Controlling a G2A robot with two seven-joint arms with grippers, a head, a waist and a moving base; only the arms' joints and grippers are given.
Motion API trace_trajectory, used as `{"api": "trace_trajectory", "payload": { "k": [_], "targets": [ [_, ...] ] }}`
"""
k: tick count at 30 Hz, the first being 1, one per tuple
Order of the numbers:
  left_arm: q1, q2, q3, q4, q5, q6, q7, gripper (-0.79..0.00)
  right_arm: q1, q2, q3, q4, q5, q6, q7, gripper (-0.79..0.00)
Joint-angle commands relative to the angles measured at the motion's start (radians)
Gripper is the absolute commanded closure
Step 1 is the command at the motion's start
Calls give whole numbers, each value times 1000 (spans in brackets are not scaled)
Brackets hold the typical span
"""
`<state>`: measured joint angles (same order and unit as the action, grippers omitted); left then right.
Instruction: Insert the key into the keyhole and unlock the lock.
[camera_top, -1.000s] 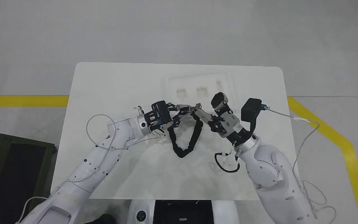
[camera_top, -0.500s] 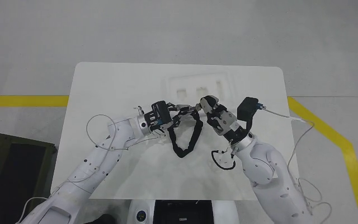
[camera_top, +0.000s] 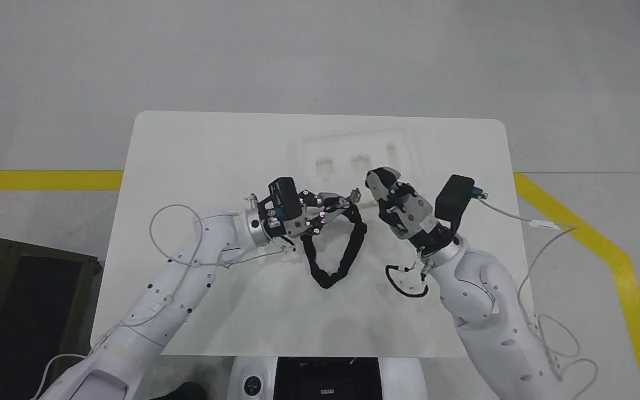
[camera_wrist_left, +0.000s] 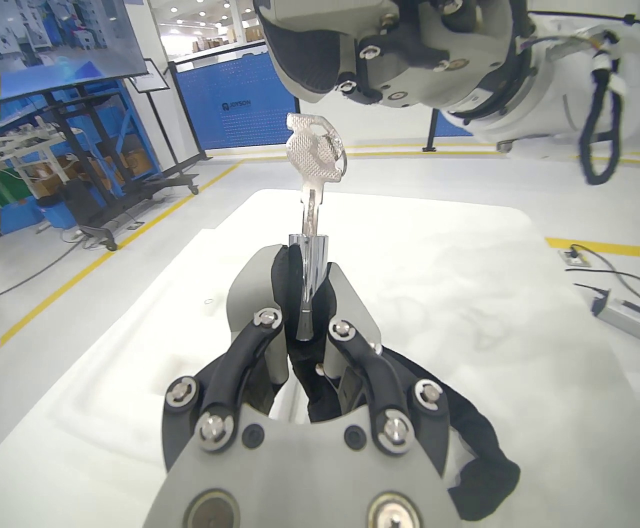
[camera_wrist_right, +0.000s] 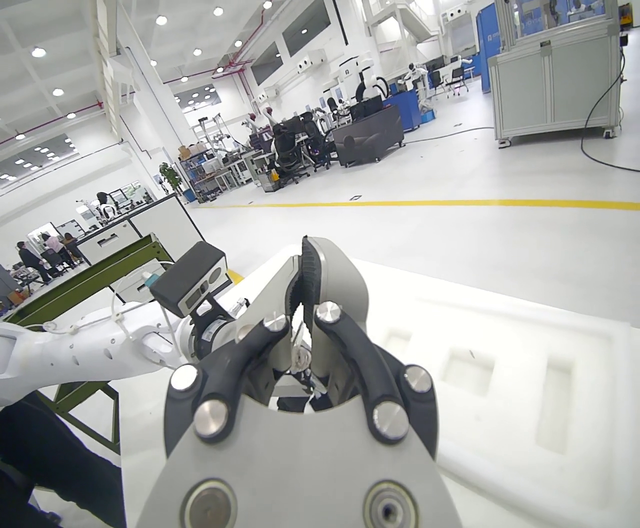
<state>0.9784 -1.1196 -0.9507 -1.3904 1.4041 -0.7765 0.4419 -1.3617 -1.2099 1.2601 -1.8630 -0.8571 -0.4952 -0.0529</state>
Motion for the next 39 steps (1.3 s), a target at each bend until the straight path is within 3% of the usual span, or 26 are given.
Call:
{"api": "trace_trajectory", "payload": {
  "k": [1,6,11,23,39],
  "targets": [
    [-13,-1,0,24,-39,-58,-19,0,3,3,11,10,1,-48,5,0],
    [-44,-8,9,92,-170,-175,-102,0,15,12,40,33,12,-160,25,0],
    [-65,-19,29,114,-269,-217,-169,0,40,16,33,69,12,-251,51,0],
    [-68,-32,46,111,-322,-228,-226,0,94,8,4,130,-22,-236,-6,0],
    [-56,-40,37,102,-329,-221,-228,0,117,7,-13,133,-6,-233,22,0]
  ]
}}
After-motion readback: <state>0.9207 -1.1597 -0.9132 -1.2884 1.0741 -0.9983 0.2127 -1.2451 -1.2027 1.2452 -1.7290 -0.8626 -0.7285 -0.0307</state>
